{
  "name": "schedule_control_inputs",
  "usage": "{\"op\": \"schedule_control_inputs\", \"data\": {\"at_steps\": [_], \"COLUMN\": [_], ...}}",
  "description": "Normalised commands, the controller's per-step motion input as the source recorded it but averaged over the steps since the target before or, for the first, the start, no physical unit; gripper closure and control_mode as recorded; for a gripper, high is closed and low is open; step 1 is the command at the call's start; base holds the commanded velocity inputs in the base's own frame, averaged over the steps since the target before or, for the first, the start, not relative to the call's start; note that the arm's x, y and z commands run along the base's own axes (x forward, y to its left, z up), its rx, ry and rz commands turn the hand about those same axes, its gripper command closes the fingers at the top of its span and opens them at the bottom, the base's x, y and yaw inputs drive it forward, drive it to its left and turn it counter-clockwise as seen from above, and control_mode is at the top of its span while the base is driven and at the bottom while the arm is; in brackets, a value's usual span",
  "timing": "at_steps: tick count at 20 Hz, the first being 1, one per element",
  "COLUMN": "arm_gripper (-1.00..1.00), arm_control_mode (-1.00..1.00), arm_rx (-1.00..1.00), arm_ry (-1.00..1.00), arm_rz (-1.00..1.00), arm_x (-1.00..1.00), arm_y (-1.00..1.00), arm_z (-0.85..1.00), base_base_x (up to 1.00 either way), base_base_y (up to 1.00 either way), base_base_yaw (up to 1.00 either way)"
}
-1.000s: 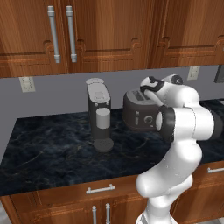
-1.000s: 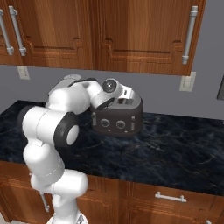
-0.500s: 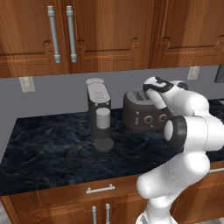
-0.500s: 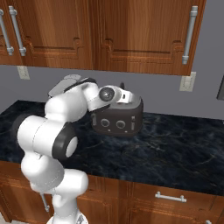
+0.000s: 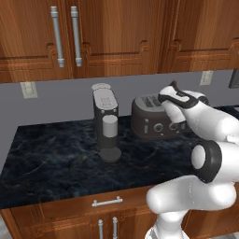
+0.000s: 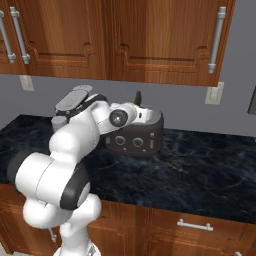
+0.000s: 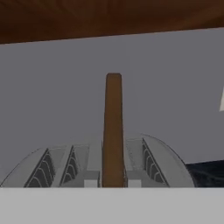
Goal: Start the toaster. Once the lever pops up, take the bread to the plate on the dining counter.
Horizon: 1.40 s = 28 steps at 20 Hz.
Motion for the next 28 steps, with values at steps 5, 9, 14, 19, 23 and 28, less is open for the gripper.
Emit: {"op": "schedule_control_inputs", "data": {"at_steps": [5,9,14,19,23,28], "arm_gripper": [1.00,1.00,1.00,1.00,1.00,1.00], "arm_control_mode": [-1.00,-1.00,-1.00,-1.00,-1.00,-1.00], "arm_rx": [0.00,0.00,0.00,0.00,0.00,0.00], "arm_ry": [0.00,0.00,0.07,0.14,0.20,0.28], "arm_rz": [0.00,0.00,0.00,0.00,0.00,0.00], "arm_x": [-0.27,-0.46,-0.77,-0.97,-0.91,-0.77], "arm_y": [0.00,0.00,0.00,0.00,0.00,0.00], "arm_z": [0.65,0.62,0.47,0.48,0.70,0.72], "base_base_x": [0.00,0.00,0.00,0.00,0.00,0.00], "base_base_y": [0.00,0.00,0.00,0.00,0.00,0.00], "base_base_yaw": [0.00,0.00,0.00,0.00,0.00,0.00]}}
